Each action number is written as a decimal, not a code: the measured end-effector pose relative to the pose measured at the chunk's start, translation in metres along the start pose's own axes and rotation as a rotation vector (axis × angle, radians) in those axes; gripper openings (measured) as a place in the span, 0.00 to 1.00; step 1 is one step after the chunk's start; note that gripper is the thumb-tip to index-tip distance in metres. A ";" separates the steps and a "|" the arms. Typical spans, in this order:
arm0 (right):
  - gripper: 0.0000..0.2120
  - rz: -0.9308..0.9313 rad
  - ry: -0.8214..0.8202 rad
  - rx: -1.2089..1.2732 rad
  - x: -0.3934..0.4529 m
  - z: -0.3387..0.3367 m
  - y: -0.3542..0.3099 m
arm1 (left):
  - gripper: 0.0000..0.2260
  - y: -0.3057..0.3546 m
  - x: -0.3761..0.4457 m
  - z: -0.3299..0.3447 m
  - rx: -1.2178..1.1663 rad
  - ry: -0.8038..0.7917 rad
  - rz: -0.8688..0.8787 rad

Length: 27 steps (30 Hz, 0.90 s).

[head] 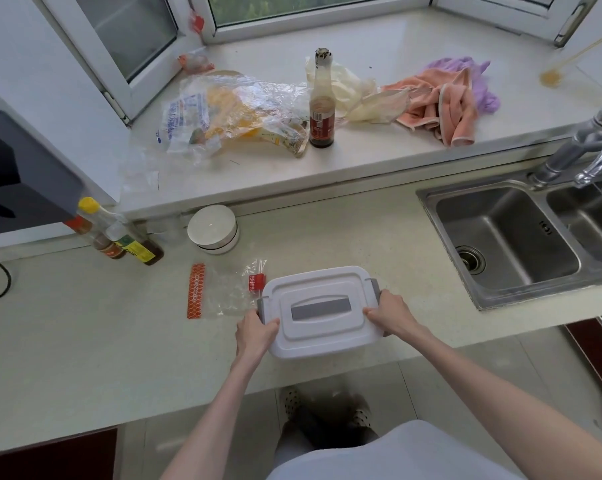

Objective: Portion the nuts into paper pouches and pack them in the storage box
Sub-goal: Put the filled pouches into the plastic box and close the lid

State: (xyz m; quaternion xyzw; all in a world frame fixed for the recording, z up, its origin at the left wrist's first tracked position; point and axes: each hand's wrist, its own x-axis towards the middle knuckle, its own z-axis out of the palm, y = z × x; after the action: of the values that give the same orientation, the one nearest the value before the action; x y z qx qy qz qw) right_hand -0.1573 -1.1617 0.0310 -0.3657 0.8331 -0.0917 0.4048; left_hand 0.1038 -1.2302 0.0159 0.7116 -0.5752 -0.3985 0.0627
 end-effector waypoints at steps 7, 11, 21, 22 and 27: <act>0.19 0.049 0.122 0.041 -0.008 0.020 -0.002 | 0.09 0.001 -0.007 0.006 0.000 0.046 -0.025; 0.19 0.045 0.185 0.026 -0.013 0.027 -0.004 | 0.06 0.003 -0.011 0.010 0.037 0.106 -0.019; 0.08 -0.060 0.251 -0.170 -0.016 0.018 -0.008 | 0.05 0.006 -0.013 0.014 0.158 0.242 0.055; 0.06 -0.076 0.263 -0.185 -0.017 0.018 -0.007 | 0.06 0.006 -0.015 0.015 0.165 0.254 0.066; 0.04 -0.103 0.234 -0.141 -0.015 0.015 -0.004 | 0.05 0.005 -0.017 0.014 0.143 0.231 0.078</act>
State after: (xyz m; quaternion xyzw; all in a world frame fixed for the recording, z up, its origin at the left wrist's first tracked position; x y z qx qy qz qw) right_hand -0.1380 -1.1517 0.0323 -0.4223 0.8590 -0.0957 0.2731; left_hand 0.0910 -1.2120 0.0176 0.7326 -0.6181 -0.2693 0.0932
